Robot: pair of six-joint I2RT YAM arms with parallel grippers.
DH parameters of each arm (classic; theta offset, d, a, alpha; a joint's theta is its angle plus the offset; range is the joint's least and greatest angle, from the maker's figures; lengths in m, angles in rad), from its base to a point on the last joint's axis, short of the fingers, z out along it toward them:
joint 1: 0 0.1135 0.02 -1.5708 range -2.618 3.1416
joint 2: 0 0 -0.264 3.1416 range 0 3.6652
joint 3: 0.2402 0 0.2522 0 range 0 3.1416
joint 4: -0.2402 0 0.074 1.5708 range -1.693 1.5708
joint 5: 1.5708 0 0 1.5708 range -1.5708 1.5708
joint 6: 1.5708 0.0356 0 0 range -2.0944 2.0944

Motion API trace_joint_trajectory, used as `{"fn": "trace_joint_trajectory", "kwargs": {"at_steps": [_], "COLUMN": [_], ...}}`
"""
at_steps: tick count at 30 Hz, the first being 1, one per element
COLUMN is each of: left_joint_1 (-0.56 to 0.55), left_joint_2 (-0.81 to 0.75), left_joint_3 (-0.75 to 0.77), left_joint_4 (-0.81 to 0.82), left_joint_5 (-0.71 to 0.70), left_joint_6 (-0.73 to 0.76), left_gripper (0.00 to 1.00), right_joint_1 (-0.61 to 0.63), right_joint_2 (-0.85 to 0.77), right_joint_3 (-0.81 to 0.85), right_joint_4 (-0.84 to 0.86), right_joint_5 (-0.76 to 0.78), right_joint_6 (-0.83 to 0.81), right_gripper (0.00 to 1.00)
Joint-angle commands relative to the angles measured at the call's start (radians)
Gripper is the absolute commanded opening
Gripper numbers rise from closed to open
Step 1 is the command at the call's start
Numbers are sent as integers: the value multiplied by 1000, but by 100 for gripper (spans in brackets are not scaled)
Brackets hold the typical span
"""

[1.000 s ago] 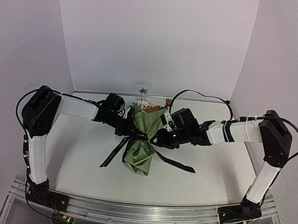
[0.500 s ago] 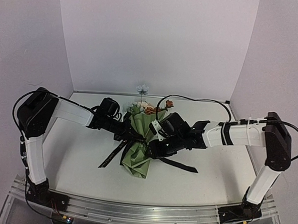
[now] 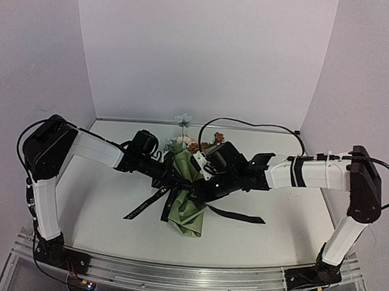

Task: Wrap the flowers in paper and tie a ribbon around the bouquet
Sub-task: Tie the half-tied ribbon around the folded bouquet.

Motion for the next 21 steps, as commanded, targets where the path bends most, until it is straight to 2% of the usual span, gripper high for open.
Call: {"fn": "trace_joint_trajectory", "kwargs": {"at_steps": [1,7,15,21], "left_joint_1": [-1,-3,-4,-10], "left_joint_2": [-73,-66,-57,-33], "left_joint_3": [-19,-57,-93,-93], "left_joint_4": [60,127,308,374], "left_joint_5": [29,109,160,178], "left_joint_6": [-99,-213,-433,-516], "left_gripper": [0,0,0,0], "right_joint_1": [0,-65,-72,-65], "right_joint_2": [40,33,96,135], "right_joint_3": [48,39,112,127], "right_joint_4": [25,93,90,98], "right_joint_5": [9,-143,-210,-242], "right_joint_6": [-27,9,8,17], "right_gripper": [42,36,43,45]}}
